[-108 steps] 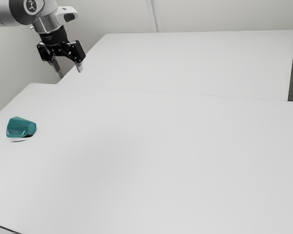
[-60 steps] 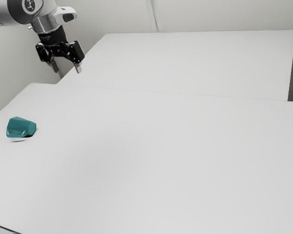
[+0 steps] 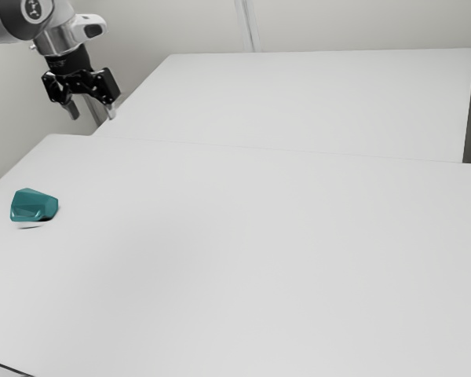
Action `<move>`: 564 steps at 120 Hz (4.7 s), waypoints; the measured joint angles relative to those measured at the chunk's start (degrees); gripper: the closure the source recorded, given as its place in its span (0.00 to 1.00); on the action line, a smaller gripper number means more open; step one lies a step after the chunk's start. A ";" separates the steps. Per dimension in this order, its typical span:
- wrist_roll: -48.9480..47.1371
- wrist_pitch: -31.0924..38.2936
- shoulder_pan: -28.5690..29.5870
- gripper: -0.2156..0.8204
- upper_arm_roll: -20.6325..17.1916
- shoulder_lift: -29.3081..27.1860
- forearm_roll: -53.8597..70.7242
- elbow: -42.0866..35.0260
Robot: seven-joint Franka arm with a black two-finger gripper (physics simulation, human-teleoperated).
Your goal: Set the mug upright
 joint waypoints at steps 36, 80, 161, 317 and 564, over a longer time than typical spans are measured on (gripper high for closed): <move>2.37 -0.10 3.25 0.22 0.02 0.02 0.00 -0.01; 4.30 -0.42 8.19 0.22 -0.15 0.19 0.06 0.00; 9.25 -0.55 20.98 0.22 -0.16 0.79 0.09 -0.08; 46.89 3.83 56.46 0.22 -1.23 34.82 -29.51 25.92; 63.83 6.59 58.07 0.29 -7.26 57.43 -54.67 32.71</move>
